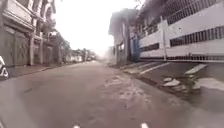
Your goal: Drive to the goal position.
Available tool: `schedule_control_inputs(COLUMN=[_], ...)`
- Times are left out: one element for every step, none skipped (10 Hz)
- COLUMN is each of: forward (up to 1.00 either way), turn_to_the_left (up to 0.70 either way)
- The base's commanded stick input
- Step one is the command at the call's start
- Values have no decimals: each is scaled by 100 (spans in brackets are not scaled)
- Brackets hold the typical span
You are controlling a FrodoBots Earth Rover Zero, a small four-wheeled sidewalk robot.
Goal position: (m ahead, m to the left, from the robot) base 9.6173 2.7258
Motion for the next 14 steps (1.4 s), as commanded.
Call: schedule_control_inputs(forward=[100,100,100,100,100,100,100,100,100,100,100,100,100,100], turn_to_the_left=[1,1,1,1,1,1,1,1,1,1,1,1,1,1])
